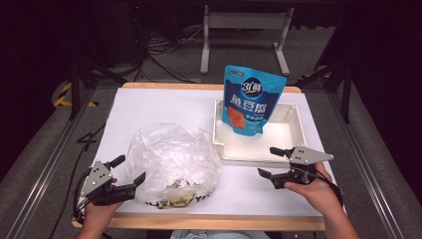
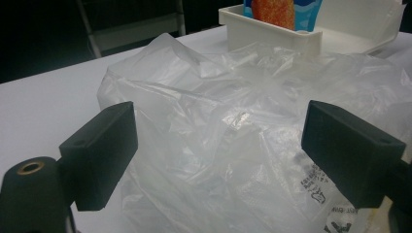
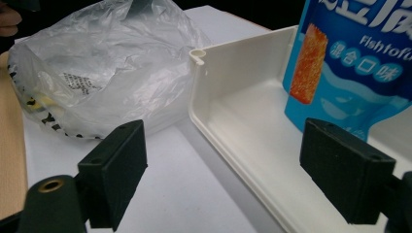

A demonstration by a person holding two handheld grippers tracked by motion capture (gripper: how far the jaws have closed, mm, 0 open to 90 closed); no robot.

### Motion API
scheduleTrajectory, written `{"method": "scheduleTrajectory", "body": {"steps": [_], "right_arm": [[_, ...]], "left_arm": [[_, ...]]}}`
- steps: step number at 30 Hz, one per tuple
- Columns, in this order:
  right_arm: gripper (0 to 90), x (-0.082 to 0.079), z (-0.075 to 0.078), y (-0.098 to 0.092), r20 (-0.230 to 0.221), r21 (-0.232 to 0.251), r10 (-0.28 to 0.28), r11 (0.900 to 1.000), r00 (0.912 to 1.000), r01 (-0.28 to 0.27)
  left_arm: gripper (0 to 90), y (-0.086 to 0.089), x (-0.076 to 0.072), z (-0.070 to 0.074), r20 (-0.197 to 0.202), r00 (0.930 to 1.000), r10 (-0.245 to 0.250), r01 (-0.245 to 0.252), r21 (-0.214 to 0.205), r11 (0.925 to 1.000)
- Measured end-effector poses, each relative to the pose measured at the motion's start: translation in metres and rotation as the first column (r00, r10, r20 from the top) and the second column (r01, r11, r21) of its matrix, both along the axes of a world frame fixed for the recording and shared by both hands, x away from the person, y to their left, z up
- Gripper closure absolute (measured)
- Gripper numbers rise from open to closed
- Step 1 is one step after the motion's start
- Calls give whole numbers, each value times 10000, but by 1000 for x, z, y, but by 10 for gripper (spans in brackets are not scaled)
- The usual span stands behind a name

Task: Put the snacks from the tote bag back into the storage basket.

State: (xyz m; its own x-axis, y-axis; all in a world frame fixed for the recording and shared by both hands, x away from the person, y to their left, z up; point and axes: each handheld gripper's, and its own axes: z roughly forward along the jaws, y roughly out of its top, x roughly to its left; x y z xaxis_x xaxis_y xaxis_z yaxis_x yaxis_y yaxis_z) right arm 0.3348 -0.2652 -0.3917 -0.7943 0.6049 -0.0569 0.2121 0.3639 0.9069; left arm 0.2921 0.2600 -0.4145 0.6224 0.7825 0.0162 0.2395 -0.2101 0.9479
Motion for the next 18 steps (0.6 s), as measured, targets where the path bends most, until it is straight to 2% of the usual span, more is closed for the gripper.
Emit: {"method": "scheduleTrajectory", "body": {"steps": [5, 12, 15, 18], "right_arm": [[164, 4, -9, 1, -105, -405, -132, 9991, 9999, 128], [153, 8, -20, 4, -430, -607, -288, 9978, 9987, 262], [153, 7, -22, 6, -413, -796, -249, 9966, 9988, 215], [153, 8, -23, 7, -408, -719, -224, 9972, 9989, 194]], "left_arm": [[124, 0, 2, -1, -86, 10000, -49, 49, 9, 10000], [102, 0, 4, -2, -120, 9999, -3, 3, -7, 10000], [85, 0, 4, -3, -158, 9999, 36, -36, -17, 10000], [62, 0, 5, -3, -177, 9997, 161, -163, -72, 9998]]}}
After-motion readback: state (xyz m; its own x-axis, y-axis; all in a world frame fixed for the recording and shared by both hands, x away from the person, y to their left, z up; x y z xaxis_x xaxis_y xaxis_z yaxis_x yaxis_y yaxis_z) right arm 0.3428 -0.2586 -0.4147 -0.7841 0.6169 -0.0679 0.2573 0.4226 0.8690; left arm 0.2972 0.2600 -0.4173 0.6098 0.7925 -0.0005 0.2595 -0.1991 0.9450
